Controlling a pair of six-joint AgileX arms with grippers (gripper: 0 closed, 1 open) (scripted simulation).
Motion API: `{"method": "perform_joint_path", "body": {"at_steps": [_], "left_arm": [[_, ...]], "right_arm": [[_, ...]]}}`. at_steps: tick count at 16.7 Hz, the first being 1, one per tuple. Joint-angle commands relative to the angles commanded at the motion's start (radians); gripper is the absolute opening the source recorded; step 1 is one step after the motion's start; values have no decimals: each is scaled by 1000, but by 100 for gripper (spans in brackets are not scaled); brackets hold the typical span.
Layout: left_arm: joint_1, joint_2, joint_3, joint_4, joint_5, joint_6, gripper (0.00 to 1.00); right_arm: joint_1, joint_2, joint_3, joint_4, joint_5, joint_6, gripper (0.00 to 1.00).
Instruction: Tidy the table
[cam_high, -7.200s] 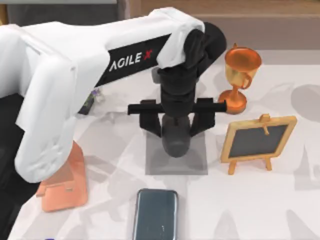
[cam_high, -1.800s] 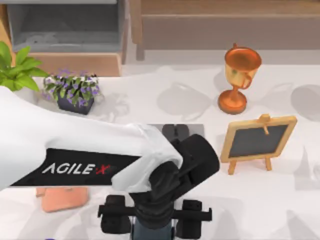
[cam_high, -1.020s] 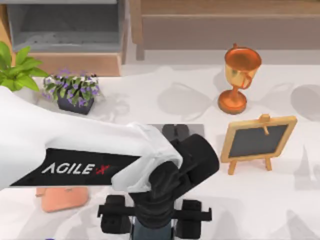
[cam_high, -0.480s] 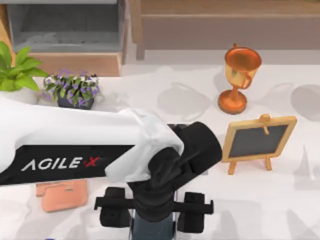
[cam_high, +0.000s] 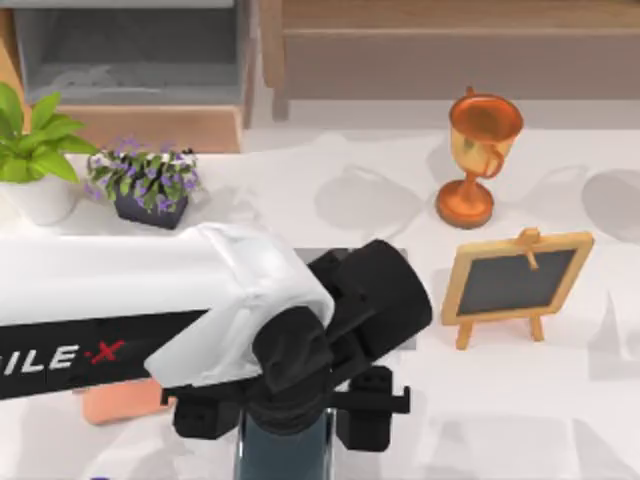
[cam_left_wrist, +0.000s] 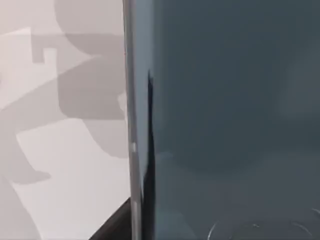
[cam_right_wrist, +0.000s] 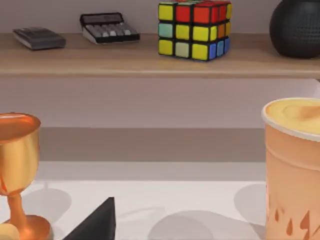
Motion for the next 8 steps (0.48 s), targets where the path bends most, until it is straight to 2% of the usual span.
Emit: {"method": "perform_joint_path", "body": {"at_steps": [2,8], "left_arm": [[-17,-105,-56,5,-124,-16,0],[-64,-493,-264,29,-561,-60,0]], "right_arm": [[0,0,0,0,0,0,100],[0,0,0,0,0,0,100]]}}
